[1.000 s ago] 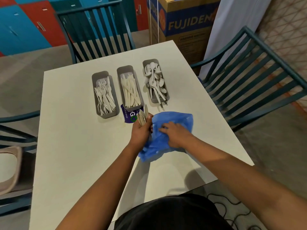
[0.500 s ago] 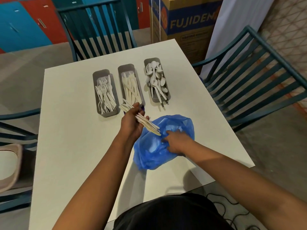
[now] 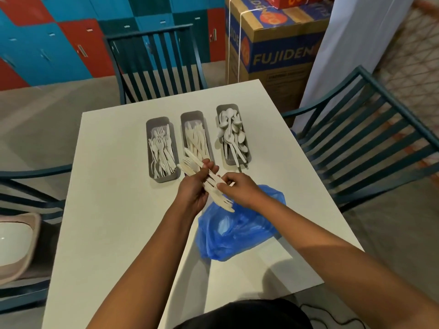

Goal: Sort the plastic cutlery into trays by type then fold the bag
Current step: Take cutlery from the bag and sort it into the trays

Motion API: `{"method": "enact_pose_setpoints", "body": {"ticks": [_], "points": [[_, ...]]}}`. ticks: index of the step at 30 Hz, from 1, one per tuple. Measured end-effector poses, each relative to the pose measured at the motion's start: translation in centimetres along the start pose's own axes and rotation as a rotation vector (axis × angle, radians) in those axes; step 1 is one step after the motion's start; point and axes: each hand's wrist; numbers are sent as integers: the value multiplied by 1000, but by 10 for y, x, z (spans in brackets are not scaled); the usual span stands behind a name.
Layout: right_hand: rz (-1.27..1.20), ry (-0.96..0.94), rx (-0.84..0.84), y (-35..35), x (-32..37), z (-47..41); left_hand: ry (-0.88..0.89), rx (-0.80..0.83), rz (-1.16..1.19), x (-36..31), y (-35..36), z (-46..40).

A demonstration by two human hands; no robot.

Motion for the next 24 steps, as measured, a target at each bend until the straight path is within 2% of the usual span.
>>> {"method": "enact_pose_setpoints", "body": {"ticks": [4, 11, 16, 24], "points": [[84, -27, -44, 5, 2, -7, 26, -31, -66, -3, 2, 2], [28, 38, -145, 3, 4, -24, -32, -94, -125, -21, -7, -2], [-5, 168, -113, 1, 7, -46, -38, -178, -101, -41, -16, -9], [88, 223, -51, 7, 19, -87, 51, -292, -101, -61, -26, -19]]}}
Point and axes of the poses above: each hand's wrist, its own z-axis away from the middle knuckle, its own y-axis out of the palm, x = y × z, and after that the axes turned 4 degrees about -x, right-handed
